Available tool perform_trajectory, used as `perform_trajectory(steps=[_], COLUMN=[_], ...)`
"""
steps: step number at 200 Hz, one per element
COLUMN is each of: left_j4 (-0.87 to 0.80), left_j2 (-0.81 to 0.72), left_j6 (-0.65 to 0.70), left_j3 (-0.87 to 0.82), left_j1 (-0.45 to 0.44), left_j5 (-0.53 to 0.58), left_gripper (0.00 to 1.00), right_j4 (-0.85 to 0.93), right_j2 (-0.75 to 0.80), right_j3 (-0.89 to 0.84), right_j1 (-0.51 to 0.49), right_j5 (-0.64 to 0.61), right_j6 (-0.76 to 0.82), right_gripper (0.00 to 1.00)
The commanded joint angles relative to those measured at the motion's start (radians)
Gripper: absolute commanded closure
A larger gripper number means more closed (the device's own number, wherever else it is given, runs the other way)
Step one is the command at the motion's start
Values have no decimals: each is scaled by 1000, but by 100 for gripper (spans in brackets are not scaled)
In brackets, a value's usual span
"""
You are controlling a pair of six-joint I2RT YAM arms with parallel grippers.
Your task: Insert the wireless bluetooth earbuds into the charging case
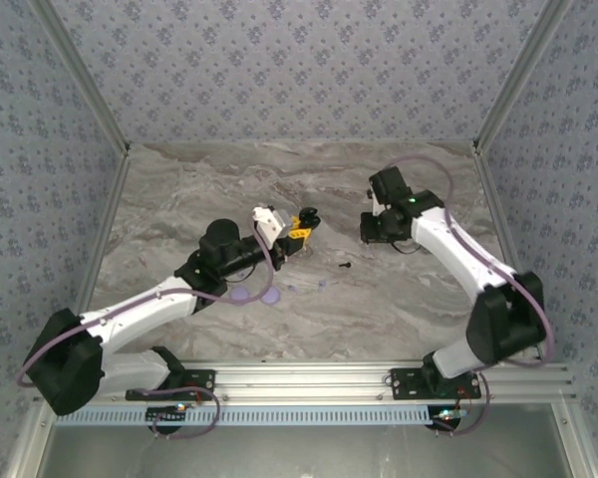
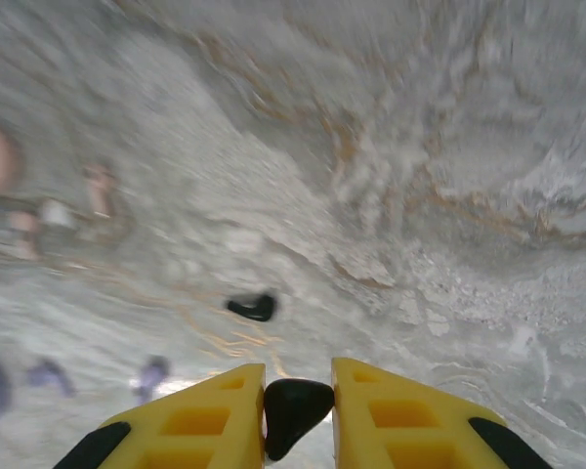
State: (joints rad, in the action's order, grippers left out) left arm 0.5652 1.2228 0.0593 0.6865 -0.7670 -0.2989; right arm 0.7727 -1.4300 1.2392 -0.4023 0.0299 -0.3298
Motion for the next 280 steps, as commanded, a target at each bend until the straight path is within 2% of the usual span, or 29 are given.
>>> perform_trajectory(steps=[1,44,82,127,280], left_j4=[102,163,177,181,177], left_j2=[40,122,164,179,175], left_j6=[-4,-28,-56,-69,-70], left_j3=[69,123,155,162,159], left_j1=[-6,-5,-7,-11,-16], left_j5=[-14,-39,-71,-75,-77], left_gripper=[100,100,100,100,100], right_j4=[-30,-163,-295,-319,-276], right_j2=[112,284,342,317,209], right_j3=[38,51,30,44,96], right_j1=[-26,-110,-181,-223,-262], right_j5=[55,42,-15,-60,-113], right_j6=[-69,-129,-135,-114,-70], right_gripper=[76,77,77,78,78])
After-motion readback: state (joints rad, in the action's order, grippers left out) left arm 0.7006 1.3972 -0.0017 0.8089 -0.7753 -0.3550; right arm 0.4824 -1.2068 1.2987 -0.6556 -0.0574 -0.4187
